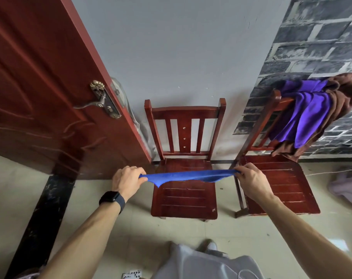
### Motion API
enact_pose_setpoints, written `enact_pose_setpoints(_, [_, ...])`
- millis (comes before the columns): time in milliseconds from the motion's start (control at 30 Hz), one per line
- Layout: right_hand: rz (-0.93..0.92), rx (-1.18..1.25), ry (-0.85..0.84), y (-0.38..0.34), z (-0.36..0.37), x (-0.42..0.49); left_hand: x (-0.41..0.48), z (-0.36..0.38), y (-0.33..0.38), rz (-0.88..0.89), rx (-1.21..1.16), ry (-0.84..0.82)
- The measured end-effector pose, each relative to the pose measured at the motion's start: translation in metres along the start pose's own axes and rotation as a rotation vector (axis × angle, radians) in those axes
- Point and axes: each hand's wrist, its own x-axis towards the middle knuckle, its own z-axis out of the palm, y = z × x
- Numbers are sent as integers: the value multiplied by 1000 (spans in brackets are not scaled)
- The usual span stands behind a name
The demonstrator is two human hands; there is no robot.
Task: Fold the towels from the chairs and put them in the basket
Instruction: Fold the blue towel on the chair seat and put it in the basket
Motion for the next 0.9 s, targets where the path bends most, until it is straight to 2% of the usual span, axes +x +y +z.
enact_pose_setpoints(200, [128, -39, -101, 21, 29, -41, -35, 29, -11, 99, 118, -90])
enact_pose_setpoints(333, [216, -42, -165, 24, 33, -49, -40, 34, -17, 92, 67, -138])
enact_pose_setpoints(600, [335, 14, -166, 26, 68, 19, 23, 63, -7, -299, -285, -210])
enact_pose_setpoints(900, [520, 191, -118, 70, 215, 126, 132, 224, -26, -509, -421, -246])
